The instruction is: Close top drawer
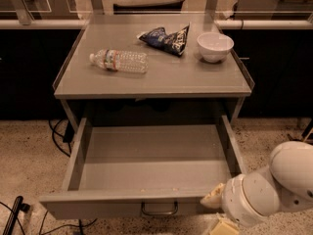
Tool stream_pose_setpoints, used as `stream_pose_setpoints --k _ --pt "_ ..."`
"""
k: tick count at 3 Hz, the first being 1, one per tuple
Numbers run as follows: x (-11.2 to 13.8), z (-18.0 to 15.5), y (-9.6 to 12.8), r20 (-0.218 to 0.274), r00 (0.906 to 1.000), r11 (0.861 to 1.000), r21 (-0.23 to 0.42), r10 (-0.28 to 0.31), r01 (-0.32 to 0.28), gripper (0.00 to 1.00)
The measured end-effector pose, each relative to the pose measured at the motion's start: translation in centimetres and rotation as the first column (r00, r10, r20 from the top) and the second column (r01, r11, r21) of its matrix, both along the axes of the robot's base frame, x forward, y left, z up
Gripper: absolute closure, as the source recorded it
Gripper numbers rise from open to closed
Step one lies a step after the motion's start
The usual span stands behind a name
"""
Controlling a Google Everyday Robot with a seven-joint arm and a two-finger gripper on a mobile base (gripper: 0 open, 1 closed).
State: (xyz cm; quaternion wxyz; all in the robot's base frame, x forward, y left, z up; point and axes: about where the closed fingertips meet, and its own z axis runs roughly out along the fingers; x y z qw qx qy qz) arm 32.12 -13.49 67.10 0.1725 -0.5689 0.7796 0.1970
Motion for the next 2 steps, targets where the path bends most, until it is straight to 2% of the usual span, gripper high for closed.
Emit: stream_pose_setpoints --k 1,2 --pt "0.0 0.0 -0.1 0.001 1.0000 1.000 -0.002 -0.001 0.001 0.00" --pt "4.3 0.3 -0.3 0.030 0.9995 0.999 -0.046 0.006 -0.004 0.00"
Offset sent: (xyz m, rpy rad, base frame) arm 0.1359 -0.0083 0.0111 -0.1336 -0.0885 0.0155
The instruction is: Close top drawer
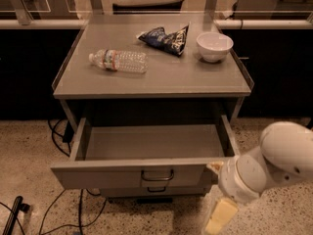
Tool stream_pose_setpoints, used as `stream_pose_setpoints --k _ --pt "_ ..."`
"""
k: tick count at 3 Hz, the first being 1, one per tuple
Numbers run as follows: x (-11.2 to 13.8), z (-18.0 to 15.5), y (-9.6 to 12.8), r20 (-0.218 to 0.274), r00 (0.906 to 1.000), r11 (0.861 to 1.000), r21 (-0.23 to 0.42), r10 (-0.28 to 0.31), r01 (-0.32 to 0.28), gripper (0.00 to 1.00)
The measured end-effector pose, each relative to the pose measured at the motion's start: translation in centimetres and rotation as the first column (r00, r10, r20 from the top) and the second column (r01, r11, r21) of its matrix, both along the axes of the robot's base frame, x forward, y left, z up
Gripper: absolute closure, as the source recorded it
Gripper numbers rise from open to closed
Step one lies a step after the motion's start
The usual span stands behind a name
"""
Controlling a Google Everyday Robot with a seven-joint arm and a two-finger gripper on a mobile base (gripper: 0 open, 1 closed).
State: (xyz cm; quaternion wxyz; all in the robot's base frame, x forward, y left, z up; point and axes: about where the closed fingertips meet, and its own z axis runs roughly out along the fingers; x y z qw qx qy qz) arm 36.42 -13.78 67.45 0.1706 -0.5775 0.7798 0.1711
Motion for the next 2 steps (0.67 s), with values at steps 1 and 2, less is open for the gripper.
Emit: stream_pose_setpoints --k 1,2 --pt "1.1 0.1 0.0 0.004 1.0000 1.000 -0.010 0.005 -0.005 0.00" --pt "5.0 -0.2 0.1 0.001 0.9998 0.999 -0.030 0.022 -0.022 0.18"
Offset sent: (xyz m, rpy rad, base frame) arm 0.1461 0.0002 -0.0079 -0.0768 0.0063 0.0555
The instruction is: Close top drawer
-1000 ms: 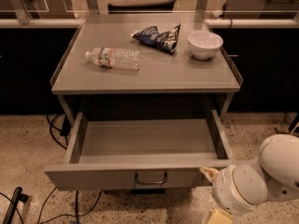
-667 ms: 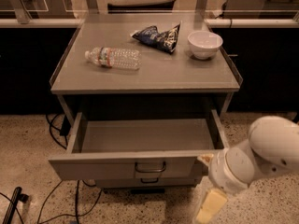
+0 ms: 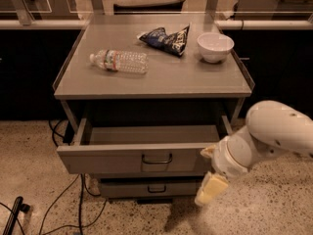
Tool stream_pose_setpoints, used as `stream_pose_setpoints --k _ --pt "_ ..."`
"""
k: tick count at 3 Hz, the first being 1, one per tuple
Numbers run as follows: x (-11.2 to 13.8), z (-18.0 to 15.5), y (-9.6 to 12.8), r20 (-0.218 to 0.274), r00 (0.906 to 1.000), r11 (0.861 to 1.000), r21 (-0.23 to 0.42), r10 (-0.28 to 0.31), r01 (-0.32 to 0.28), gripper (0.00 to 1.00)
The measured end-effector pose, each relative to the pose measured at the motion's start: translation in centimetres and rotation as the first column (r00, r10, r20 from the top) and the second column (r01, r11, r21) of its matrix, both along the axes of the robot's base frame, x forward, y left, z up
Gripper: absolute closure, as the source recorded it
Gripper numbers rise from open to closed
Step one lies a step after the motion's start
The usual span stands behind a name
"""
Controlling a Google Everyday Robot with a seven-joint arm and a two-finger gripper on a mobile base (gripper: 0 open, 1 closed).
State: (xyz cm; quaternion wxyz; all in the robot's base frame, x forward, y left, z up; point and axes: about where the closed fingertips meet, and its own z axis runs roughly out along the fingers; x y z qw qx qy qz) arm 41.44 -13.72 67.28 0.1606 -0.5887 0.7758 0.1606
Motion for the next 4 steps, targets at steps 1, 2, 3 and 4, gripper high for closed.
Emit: stream_pose_setpoints --k 1,2,3,4 --pt "5.9 -1.1 0.0 -0.025 0.9997 1.000 -0.012 0.008 -0.008 0.43" --pt "10.0 -2.3 -0.1 -0.044 0.9990 1.000 -0.016 -0.004 0.003 0.66" --pt "13.1 -2.3 -0.4 -0.028 0.9990 0.999 -0.014 -0.034 0.034 0.64" --pt "13.9 -2.2 -0.4 -0.020 0.9990 0.999 -0.012 -0.041 0.040 0.46"
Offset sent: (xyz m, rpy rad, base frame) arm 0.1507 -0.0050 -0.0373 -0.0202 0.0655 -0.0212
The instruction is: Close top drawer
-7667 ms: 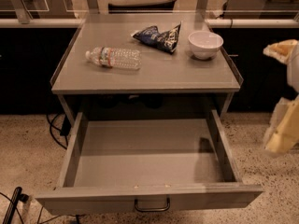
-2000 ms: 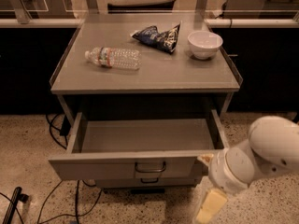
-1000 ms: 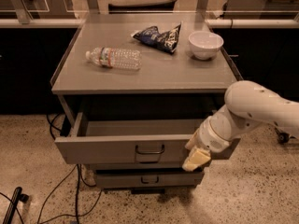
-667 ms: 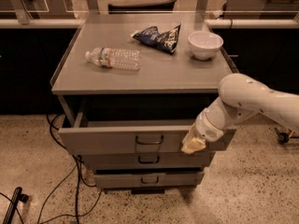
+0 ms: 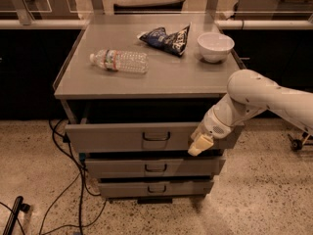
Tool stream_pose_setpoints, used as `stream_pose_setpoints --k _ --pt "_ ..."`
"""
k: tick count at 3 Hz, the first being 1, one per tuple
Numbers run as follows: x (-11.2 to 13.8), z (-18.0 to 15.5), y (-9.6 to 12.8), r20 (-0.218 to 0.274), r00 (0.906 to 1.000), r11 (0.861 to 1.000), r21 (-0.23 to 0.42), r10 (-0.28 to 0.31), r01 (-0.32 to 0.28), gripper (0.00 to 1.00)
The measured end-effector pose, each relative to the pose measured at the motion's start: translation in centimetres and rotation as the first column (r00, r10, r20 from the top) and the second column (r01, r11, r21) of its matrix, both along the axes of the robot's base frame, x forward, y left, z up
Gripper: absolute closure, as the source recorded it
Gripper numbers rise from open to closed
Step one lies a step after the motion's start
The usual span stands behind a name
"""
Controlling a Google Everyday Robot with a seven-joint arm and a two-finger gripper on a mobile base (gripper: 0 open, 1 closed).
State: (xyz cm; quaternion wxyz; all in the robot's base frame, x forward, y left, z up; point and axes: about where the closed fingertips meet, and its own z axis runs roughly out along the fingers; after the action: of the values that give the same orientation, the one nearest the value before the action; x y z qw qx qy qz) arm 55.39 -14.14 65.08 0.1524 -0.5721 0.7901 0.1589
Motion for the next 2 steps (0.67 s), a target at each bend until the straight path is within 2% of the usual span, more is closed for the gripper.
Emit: stream_pose_setpoints --k 2 --pt "-0.24 -0.56 0.18 -0.015 0.9999 1.000 -0.003 0.005 -0.006 0.00"
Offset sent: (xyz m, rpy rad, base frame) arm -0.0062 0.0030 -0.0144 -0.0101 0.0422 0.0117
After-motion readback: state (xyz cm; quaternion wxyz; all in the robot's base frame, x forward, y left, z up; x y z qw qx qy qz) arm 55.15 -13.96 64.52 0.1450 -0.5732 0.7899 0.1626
